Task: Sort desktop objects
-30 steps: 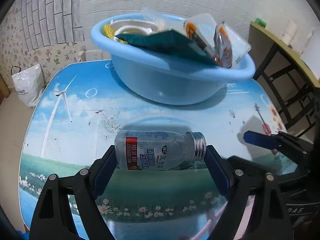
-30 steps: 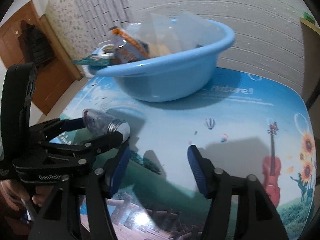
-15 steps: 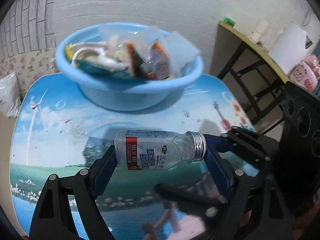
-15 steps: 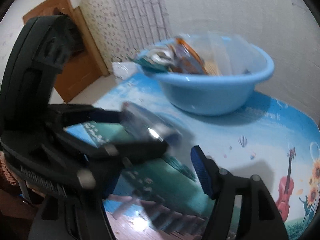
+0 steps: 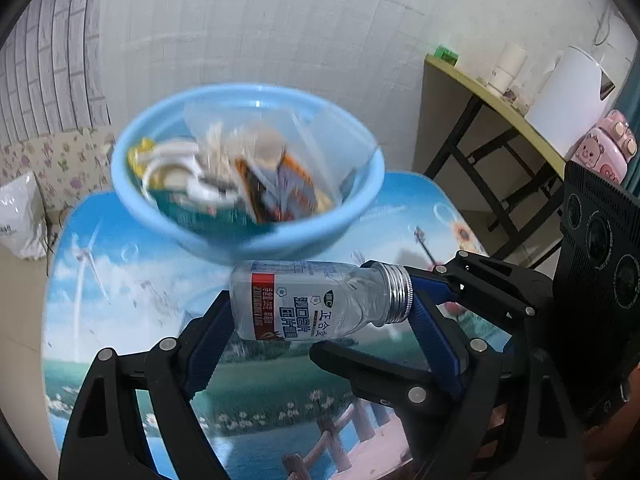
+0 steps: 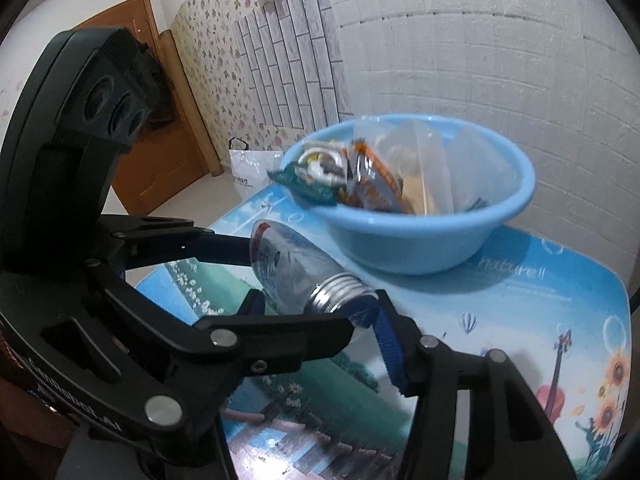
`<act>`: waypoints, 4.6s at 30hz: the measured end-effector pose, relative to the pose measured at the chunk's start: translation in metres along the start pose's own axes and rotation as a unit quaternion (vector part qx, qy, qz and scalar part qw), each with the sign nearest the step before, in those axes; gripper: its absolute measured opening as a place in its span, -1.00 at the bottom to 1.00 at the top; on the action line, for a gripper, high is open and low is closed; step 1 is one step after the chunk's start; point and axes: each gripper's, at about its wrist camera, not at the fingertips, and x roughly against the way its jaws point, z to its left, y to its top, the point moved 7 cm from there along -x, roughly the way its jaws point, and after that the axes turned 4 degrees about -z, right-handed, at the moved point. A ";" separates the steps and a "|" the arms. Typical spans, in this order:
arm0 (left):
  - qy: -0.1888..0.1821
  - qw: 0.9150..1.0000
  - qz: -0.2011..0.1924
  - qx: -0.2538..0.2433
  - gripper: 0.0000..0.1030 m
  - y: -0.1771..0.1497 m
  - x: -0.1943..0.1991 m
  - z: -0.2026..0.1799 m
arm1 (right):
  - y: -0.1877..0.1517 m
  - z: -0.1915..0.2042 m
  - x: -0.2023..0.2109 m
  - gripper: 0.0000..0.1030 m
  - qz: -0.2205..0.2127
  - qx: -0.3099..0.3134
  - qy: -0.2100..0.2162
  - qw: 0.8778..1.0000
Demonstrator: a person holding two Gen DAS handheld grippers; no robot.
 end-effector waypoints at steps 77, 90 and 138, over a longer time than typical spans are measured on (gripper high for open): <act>0.178 0.974 -0.143 -0.015 0.99 0.074 0.080 0.039 | 0.099 -0.044 0.073 0.88 -0.065 -0.080 -0.191 0.976; 0.138 0.985 -0.104 -0.006 0.99 0.066 0.048 0.035 | 0.090 -0.062 0.072 1.00 -0.050 -0.100 -0.205 0.972; 0.144 0.987 -0.077 -0.011 0.99 0.043 0.035 0.027 | 0.060 -0.070 0.084 1.00 -0.067 -0.109 -0.231 0.965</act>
